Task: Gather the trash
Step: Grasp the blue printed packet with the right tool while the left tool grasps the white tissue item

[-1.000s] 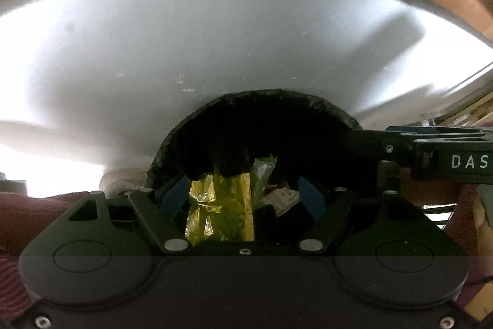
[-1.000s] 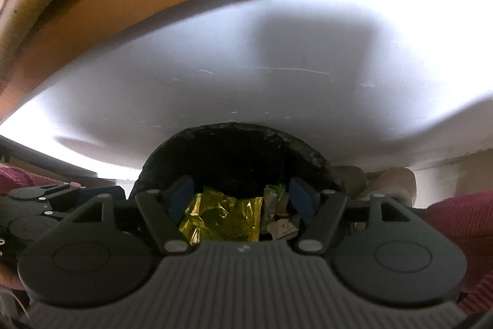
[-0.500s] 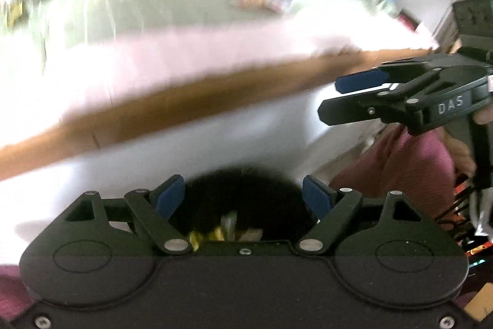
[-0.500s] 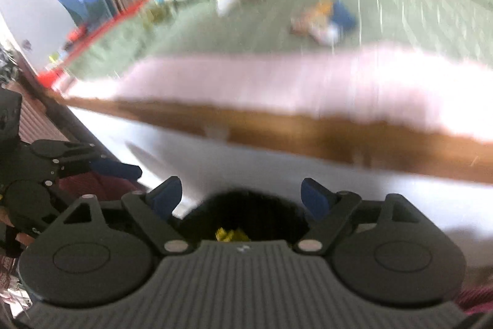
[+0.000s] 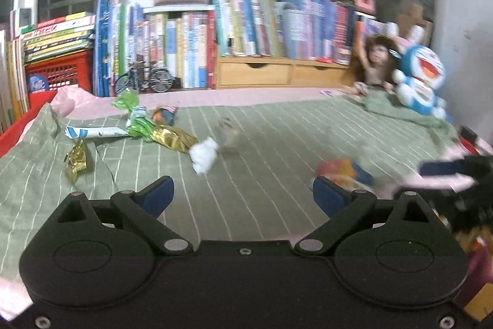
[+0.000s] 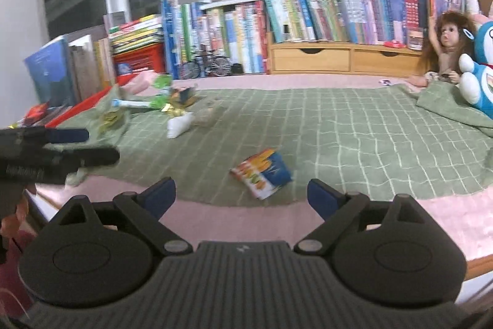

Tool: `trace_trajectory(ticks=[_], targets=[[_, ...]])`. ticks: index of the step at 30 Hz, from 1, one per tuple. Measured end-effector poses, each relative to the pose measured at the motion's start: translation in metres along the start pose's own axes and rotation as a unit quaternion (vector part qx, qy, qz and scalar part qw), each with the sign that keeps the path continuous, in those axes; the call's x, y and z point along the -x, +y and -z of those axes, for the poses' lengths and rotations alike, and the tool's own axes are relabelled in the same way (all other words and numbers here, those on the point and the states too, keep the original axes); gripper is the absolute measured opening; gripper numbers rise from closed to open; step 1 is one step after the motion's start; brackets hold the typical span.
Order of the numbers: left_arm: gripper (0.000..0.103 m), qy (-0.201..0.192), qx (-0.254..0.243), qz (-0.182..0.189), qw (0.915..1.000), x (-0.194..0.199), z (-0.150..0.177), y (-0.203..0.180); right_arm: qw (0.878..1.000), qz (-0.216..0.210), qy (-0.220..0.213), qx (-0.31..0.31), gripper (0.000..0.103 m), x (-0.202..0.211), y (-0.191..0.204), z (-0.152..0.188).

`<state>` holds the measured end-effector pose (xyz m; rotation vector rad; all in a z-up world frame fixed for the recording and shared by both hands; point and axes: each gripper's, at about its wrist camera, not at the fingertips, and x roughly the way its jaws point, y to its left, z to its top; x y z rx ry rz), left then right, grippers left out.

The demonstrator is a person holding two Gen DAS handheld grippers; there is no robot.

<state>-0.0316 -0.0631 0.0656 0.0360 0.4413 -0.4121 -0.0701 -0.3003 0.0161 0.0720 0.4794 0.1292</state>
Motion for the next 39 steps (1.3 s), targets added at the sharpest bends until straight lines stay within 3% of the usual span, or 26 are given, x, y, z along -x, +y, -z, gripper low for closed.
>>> trace_trajectory(ticks=[7,14,20,23,24,28,30,32,36,39], targets=[[0.093,0.006,-0.007,-0.047,0.9989,-0.08,-0.009,0.012,1.0,0.023,-0.003,0.006,0.096,-0.034,0.0,0.0],[0.083,0.043,0.02,-0.056,0.9973,-0.136,-0.01,0.023,1.0,0.019,0.012,0.008,0.094,-0.061,-0.004,0.001],[0.059,0.08,0.033,-0.069,0.9939,-0.166,-0.007,0.03,1.0,0.019,0.019,0.009,0.092,-0.08,-0.004,0.002],[0.038,0.085,0.039,-0.07,0.9932,-0.172,-0.006,0.032,1.0,0.021,0.02,0.012,0.091,-0.088,-0.004,0.001],[0.025,0.083,0.038,-0.073,0.9931,-0.171,-0.007,0.032,1.0,0.02,0.02,0.013,0.09,-0.091,-0.005,0.001],[0.025,0.081,0.024,-0.07,0.9939,-0.165,-0.007,0.027,0.999,0.02,0.027,0.019,0.081,-0.103,-0.004,0.001],[0.025,0.076,0.01,-0.068,0.9948,-0.16,-0.006,0.022,0.999,0.023,0.026,0.026,0.066,-0.103,-0.002,0.002],[0.025,0.07,-0.004,-0.067,0.9953,-0.153,-0.006,0.017,0.999,0.026,0.021,0.034,0.059,-0.101,0.0,0.002],[0.025,0.065,-0.003,-0.056,0.9963,-0.14,-0.007,0.014,0.999,0.024,0.008,0.034,0.048,-0.092,0.0,0.0],[0.025,0.058,-0.001,-0.046,0.9972,-0.127,-0.009,0.01,0.999,0.025,0.0,0.028,0.048,-0.085,-0.002,-0.001]])
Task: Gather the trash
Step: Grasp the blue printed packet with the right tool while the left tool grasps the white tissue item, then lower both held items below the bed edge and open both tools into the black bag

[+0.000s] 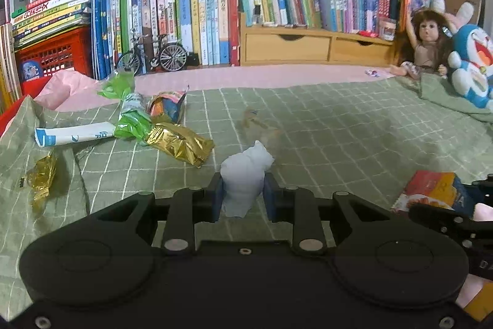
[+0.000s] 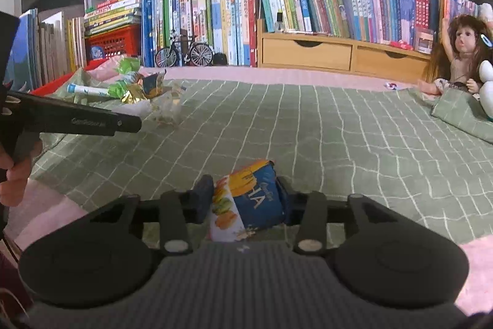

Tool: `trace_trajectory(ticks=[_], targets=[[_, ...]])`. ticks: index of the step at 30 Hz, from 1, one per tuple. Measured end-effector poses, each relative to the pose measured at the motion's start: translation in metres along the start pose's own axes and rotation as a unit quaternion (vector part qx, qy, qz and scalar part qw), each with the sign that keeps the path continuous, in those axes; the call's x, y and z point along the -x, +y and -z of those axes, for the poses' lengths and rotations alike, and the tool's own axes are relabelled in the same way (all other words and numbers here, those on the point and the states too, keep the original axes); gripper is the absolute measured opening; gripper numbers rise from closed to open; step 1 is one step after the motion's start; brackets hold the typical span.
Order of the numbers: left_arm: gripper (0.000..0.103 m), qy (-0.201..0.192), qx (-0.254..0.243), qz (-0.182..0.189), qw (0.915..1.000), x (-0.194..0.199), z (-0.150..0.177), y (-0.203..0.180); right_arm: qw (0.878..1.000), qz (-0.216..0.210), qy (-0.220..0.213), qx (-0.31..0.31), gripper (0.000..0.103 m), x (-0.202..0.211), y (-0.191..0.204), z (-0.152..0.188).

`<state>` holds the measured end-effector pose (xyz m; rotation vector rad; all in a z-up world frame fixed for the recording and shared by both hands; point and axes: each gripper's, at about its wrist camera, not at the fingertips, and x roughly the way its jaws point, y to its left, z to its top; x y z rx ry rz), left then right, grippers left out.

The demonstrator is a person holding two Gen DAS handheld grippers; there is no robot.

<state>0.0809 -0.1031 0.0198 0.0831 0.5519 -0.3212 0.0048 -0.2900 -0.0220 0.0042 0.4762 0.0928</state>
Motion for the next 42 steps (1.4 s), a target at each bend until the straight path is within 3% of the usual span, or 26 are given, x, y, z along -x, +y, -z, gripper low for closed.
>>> trace_trajectory(ticks=[11,20,34,42], targets=[[0.025,-0.019,-0.014,0.037,0.999,0.052,0.007,-0.015,1.0,-0.023,-0.015,0.001,0.048,0.029,0.008,0.001],[0.025,-0.021,-0.045,0.066,0.9966,0.101,0.034,-0.026,0.998,-0.056,-0.008,0.0,0.048,0.062,0.024,0.008],[0.025,0.012,-0.045,0.092,0.9946,0.163,0.095,-0.023,0.994,-0.091,0.059,-0.029,0.048,0.103,0.034,0.042],[0.025,0.061,-0.048,0.102,0.9918,0.17,0.134,-0.029,0.985,-0.107,0.125,-0.058,0.047,0.102,0.036,0.075]])
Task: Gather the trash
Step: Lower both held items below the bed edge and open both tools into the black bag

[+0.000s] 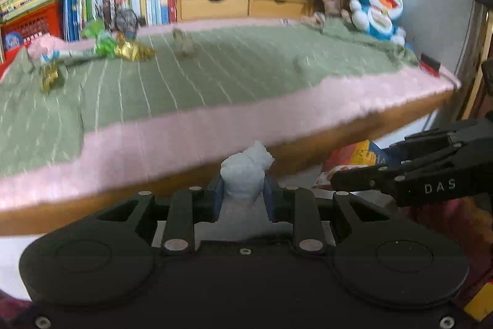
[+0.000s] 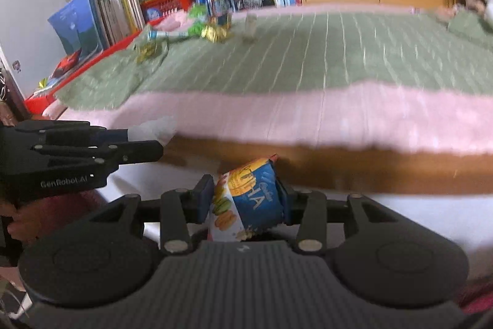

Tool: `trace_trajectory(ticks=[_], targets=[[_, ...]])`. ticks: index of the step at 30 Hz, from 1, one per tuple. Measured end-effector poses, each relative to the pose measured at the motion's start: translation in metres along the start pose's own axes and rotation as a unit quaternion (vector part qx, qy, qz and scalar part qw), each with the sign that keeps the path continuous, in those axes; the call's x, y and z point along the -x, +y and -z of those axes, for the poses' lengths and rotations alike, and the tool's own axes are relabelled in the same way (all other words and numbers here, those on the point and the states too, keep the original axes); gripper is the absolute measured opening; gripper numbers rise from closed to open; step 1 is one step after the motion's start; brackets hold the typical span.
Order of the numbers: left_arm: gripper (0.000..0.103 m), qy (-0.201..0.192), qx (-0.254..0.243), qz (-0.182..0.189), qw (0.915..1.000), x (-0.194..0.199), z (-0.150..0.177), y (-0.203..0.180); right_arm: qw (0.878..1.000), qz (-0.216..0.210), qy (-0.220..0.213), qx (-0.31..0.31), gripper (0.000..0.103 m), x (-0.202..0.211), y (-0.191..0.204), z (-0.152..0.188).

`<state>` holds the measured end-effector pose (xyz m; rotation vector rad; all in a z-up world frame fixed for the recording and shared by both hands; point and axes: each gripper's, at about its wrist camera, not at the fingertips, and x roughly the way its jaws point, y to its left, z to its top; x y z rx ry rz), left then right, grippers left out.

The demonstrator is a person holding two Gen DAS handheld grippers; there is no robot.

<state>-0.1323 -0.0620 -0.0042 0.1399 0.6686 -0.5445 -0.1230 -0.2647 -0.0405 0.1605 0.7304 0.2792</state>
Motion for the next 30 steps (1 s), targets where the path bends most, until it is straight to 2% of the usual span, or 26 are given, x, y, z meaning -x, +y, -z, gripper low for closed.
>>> trace_trajectory(ticks=[6,13,25,30], targets=[[0.025,0.043,0.0,0.008,0.999,-0.015,0.024,-0.004,0.998,-0.009,0.051,-0.034,0.047,-0.018,-0.006,0.02],[0.025,0.102,0.009,-0.012,0.9947,-0.053,0.051,0.001,0.991,0.006,0.103,-0.086,0.047,-0.045,-0.023,0.04],[0.026,0.192,0.047,-0.003,0.9803,-0.102,0.08,0.012,0.981,0.016,0.153,-0.116,0.048,-0.079,-0.029,0.059],[0.026,0.208,0.043,-0.006,0.9772,-0.11,0.083,0.01,0.979,0.019,0.161,-0.122,0.05,-0.091,-0.027,0.06]])
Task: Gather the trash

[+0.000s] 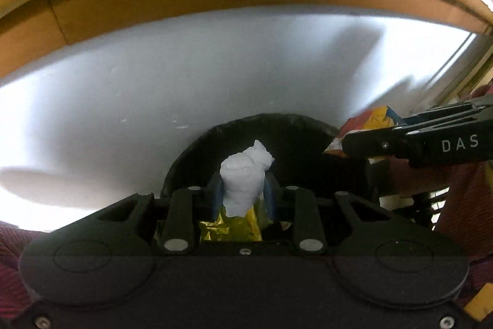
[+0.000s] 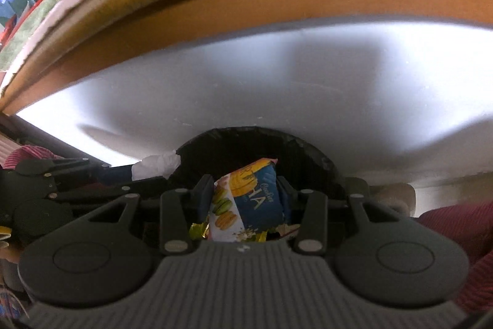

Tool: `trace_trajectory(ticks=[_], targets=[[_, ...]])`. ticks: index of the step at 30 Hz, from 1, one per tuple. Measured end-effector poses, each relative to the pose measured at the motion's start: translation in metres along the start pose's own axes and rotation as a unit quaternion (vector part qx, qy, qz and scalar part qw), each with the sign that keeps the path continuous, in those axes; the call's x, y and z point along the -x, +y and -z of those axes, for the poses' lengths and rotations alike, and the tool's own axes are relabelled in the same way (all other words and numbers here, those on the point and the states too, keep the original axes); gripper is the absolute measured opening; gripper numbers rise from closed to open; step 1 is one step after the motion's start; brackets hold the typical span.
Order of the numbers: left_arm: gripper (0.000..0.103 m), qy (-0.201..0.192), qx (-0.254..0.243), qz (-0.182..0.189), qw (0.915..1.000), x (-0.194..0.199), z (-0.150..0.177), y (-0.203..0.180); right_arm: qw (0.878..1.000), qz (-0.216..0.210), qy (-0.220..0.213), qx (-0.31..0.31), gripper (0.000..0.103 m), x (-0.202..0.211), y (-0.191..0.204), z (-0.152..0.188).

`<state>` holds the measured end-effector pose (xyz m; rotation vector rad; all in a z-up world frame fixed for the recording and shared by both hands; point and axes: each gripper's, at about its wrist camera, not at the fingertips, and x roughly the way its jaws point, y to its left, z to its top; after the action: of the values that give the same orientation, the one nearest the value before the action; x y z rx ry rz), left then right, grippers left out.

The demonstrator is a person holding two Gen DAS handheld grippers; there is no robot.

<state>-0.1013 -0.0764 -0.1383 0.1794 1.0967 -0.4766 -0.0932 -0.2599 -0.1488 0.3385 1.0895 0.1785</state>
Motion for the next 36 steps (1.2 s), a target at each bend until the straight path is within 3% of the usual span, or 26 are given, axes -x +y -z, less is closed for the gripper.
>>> trace_trajectory(ticks=[7,11,14,20,23,25,30,36], targets=[[0.027,0.012,0.004,-0.001,0.9999,-0.008,-0.001,-0.006,1.0,0.001,0.003,-0.005,0.05,-0.003,-0.002,-0.002],[0.027,0.017,0.01,-0.001,0.9998,-0.01,0.0,-0.003,1.0,0.004,0.001,-0.004,0.063,-0.002,-0.002,-0.002],[0.03,0.02,0.012,-0.002,0.9997,-0.013,0.002,-0.001,1.0,0.004,0.003,-0.006,0.066,-0.002,-0.001,-0.001],[0.049,0.023,0.014,-0.001,0.9996,-0.015,0.002,0.0,1.0,0.005,0.003,-0.006,0.071,-0.003,-0.002,-0.001],[0.064,0.019,0.014,-0.004,0.9997,-0.016,0.003,0.001,1.0,0.006,0.002,-0.006,0.073,-0.004,-0.002,0.0],[0.079,0.02,0.015,-0.004,0.9997,-0.016,0.003,0.002,1.0,0.007,0.001,-0.005,0.074,-0.003,-0.002,0.0],[0.086,0.019,0.02,-0.005,0.9996,-0.015,0.003,0.002,1.0,0.009,-0.001,-0.006,0.076,-0.002,-0.002,0.0],[0.086,0.013,0.016,-0.005,0.9998,-0.011,0.003,0.001,1.0,0.01,-0.007,0.002,0.077,0.006,0.001,-0.002]])
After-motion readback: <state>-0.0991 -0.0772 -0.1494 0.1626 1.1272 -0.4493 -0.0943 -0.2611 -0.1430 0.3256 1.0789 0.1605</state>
